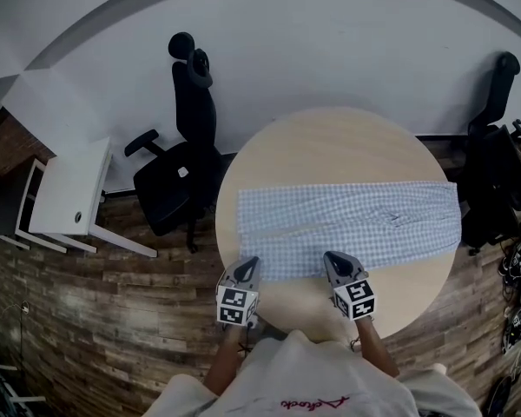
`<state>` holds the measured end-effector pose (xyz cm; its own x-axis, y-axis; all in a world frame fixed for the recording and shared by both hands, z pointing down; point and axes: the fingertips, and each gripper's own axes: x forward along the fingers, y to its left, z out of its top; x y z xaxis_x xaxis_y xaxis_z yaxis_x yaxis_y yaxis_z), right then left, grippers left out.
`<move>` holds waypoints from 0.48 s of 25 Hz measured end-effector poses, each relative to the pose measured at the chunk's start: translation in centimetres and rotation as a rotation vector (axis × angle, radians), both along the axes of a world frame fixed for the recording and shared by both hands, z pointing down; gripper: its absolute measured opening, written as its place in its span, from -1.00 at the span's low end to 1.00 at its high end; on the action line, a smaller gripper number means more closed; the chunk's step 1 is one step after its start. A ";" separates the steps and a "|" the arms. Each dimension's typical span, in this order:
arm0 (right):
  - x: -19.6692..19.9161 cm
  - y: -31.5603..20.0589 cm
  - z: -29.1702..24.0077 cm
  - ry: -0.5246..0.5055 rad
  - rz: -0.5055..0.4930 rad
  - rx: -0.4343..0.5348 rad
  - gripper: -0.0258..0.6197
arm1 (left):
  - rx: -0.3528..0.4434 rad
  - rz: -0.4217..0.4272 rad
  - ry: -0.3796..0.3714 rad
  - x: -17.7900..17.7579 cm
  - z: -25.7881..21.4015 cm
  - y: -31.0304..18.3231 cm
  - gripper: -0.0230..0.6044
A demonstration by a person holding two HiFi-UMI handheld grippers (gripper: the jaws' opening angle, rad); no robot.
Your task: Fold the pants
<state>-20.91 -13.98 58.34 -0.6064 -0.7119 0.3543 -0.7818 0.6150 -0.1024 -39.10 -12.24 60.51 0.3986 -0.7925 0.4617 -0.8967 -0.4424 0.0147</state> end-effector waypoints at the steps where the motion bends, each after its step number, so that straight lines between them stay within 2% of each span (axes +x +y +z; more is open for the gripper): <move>1: 0.0 -1.0 0.1 0.009 0.001 -0.002 -0.83 | -0.006 0.006 -0.004 -0.4 0.3 -1.0 -0.82; 12: -2.3 -12.4 2.0 0.121 -0.031 -0.033 -0.83 | -0.058 0.089 -0.068 -5.3 3.7 -12.8 -0.82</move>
